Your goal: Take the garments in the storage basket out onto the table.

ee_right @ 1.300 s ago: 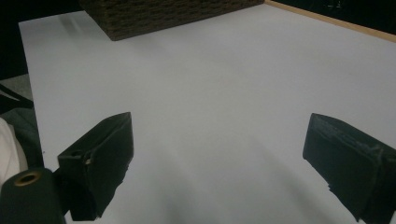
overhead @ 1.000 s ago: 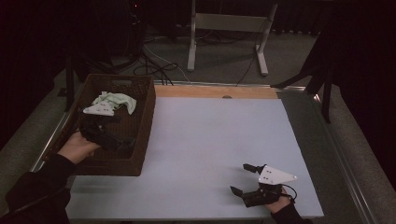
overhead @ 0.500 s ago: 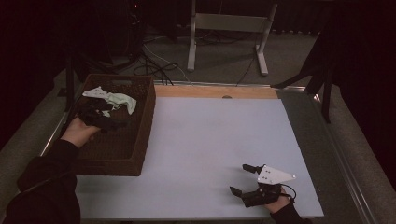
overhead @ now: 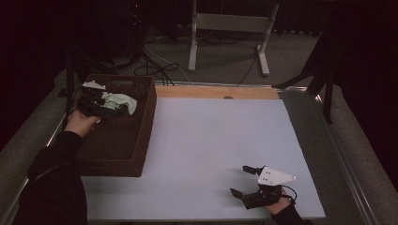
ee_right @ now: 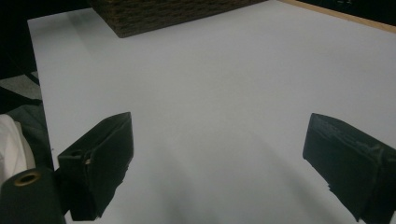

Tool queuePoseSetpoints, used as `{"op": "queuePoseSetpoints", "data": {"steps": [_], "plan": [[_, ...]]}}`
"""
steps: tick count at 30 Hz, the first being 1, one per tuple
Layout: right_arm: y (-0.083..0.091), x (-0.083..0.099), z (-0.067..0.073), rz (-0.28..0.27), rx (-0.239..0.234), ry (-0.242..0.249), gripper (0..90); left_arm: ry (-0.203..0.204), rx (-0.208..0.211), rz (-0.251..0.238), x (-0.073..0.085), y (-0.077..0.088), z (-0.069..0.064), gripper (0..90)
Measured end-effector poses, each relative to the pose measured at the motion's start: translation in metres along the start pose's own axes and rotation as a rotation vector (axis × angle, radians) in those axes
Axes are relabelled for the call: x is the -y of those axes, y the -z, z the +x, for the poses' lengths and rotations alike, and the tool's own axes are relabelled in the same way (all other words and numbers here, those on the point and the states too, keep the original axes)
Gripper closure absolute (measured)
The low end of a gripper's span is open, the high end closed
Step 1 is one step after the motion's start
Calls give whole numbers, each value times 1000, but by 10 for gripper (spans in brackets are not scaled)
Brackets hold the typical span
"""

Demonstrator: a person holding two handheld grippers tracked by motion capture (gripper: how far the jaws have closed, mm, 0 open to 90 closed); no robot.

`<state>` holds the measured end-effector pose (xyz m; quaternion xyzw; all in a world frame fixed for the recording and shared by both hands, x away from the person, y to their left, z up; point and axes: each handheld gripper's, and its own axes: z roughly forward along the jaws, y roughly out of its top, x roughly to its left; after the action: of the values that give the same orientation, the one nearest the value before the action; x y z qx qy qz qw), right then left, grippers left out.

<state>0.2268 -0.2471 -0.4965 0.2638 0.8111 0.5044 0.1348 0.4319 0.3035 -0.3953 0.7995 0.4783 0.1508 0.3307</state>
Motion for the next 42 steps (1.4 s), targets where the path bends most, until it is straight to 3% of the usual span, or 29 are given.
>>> {"op": "queuePoseSetpoints", "data": {"steps": [7, 11, 12, 14, 16, 24, 26, 28, 30, 35, 38, 42], "plan": [[0, 0, -1, -4, 1, -8, 91, 67, -92, 30, -1, -14, 17, 0], [0, 0, -1, -6, 4, -8, 91, 109, -114, 31, 2, -22, 25, 0], [0, 0, -1, -6, 4, -9, 91, 117, -142, 43, 2, -25, 27, 0], [0, 0, -1, -6, 3, -10, 91, 123, -140, 46, 3, -27, 29, 0], [-1, 0, -1, -5, 1, -13, 91, 166, -160, 64, 5, -34, 37, 0], [-1, 1, 0, -1, -3, -9, 91, 234, -215, 119, 9, -51, 52, 0], [-2, 1, 0, 3, -2, -5, 91, 235, -213, 131, 10, -53, 53, 0], [-3, 1, 0, 3, -5, -5, 91, 225, -233, 187, 11, -61, 54, 0], [-3, 1, 0, 3, -5, -5, 91, 194, -280, 224, 11, -67, 54, 0], [-3, 1, 0, 2, -8, -7, 91, 182, -339, 270, 10, -79, 54, 5], [-3, 2, 0, 4, -9, -6, 91, 116, -397, 308, 12, -87, 53, 43], [-3, 2, 0, 6, -11, -7, 91, 71, -467, 338, 12, -93, 53, 148]]}}
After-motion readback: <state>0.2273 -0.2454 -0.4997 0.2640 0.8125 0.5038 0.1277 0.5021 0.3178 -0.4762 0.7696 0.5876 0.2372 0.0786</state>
